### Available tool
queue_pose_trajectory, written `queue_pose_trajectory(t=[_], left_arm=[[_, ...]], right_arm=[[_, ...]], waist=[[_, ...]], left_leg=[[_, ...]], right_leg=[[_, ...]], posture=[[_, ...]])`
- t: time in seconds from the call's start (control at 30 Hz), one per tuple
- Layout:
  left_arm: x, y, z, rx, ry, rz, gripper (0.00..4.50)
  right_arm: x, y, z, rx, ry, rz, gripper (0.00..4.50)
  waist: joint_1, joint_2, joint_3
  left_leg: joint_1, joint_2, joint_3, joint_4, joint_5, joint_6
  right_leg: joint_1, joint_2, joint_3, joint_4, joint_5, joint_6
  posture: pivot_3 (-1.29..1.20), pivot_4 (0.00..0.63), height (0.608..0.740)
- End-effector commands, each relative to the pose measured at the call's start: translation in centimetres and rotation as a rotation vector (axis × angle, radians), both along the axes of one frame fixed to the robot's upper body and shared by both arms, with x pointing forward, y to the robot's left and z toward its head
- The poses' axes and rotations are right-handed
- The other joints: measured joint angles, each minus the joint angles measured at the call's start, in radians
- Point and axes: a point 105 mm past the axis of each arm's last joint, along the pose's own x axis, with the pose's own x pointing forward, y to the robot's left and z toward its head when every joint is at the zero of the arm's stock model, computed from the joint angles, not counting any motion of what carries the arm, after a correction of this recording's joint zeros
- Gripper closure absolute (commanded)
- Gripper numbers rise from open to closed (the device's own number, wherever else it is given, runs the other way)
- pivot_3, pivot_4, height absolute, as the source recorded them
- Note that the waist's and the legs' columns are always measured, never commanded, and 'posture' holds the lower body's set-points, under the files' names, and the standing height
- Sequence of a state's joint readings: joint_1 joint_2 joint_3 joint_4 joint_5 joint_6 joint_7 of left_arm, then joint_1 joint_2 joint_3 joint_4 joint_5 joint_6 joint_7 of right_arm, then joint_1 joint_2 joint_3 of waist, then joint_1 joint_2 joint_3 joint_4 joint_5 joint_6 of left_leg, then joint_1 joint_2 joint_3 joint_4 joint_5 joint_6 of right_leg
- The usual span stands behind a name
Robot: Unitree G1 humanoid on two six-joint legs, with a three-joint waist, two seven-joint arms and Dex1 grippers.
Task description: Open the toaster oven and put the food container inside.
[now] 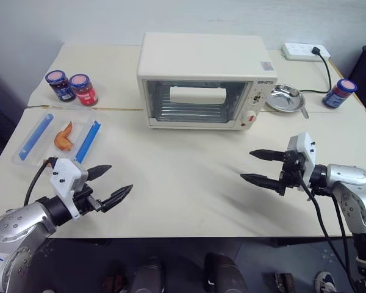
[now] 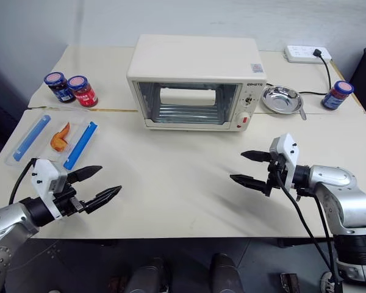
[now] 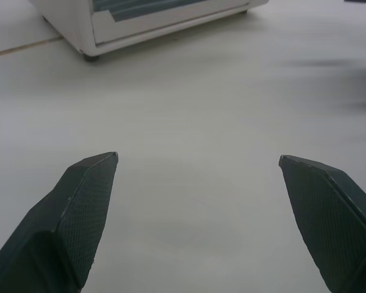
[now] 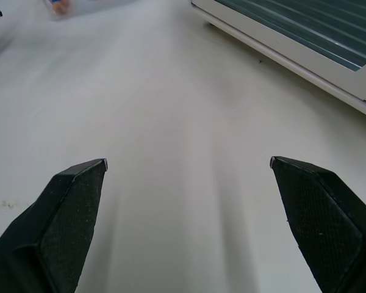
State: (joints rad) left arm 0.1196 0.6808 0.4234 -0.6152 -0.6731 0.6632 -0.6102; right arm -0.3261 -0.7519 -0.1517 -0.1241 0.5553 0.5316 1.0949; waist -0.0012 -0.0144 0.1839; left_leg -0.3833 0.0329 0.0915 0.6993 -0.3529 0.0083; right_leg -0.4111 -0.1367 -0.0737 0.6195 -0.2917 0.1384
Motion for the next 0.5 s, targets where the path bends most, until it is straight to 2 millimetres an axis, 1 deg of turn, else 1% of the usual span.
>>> queue_pose_trajectory(t=[0.03, 0.17, 0.23, 0.3, 0.4, 0.5], left_arm=[[-0.5, -1.9, 1.9, -0.072, -0.021, -0.11, 0.0], [-0.4, -3.0, 4.0, -0.088, -0.037, -0.216, 0.0], [-0.2, -3.4, 5.5, -0.067, -0.063, -0.272, 0.0], [0.2, -3.5, 7.2, -0.051, -0.097, -0.312, 0.0], [0.9, -3.5, 9.2, -0.028, -0.136, -0.342, 0.0], [1.3, -3.5, 10.4, -0.003, -0.165, -0.359, 0.0]], right_arm=[[0.3, 1.7, 2.4, 0.068, -0.047, 0.047, 0.03], [1.6, 3.2, 3.7, 0.136, -0.046, 0.064, 0.03], [2.9, 4.0, 4.4, 0.163, -0.061, 0.059, 0.03], [4.3, 4.8, 4.8, 0.175, -0.075, 0.045, 0.03], [6.3, 5.6, 4.8, 0.148, -0.099, 0.025, 0.03], [7.4, 6.2, 5.2, 0.149, -0.115, 0.025, 0.03]], waist=[[-0.001, 0.0, 0.0], [-0.003, 0.0, 0.0], [-0.003, 0.0, 0.0], [-0.004, 0.0, 0.0], [-0.003, 0.0, 0.0], [-0.004, 0.0, 0.0]], left_leg=[[0.0, 0.0, 0.0, 0.0, 0.0, 0.0], [0.0, 0.001, -0.001, 0.0, 0.0, -0.001], [0.0, 0.0, -0.001, 0.0, 0.0, -0.001], [0.0, 0.0, 0.0, 0.0, 0.0, -0.001], [0.0, 0.0, 0.002, 0.001, 0.001, -0.002], [-0.001, -0.001, 0.003, -0.001, 0.001, -0.002]], right_leg=[[0.0, 0.0, 0.0, 0.0, 0.0, 0.0], [-0.001, 0.001, 0.001, 0.001, 0.0, 0.0], [-0.001, 0.001, 0.0, 0.001, 0.0, 0.0], [-0.001, 0.001, 0.001, 0.001, 0.0, 0.0], [-0.001, 0.002, 0.0, 0.001, 0.0, 0.0], [-0.001, 0.002, -0.001, 0.001, 0.0, -0.001]], posture=[[0.0, 0.15, 0.74], [0.0, 0.15, 0.74], [0.0, 0.15, 0.74], [0.0, 0.15, 0.74], [0.0, 0.15, 0.74], [0.0, 0.15, 0.74]])
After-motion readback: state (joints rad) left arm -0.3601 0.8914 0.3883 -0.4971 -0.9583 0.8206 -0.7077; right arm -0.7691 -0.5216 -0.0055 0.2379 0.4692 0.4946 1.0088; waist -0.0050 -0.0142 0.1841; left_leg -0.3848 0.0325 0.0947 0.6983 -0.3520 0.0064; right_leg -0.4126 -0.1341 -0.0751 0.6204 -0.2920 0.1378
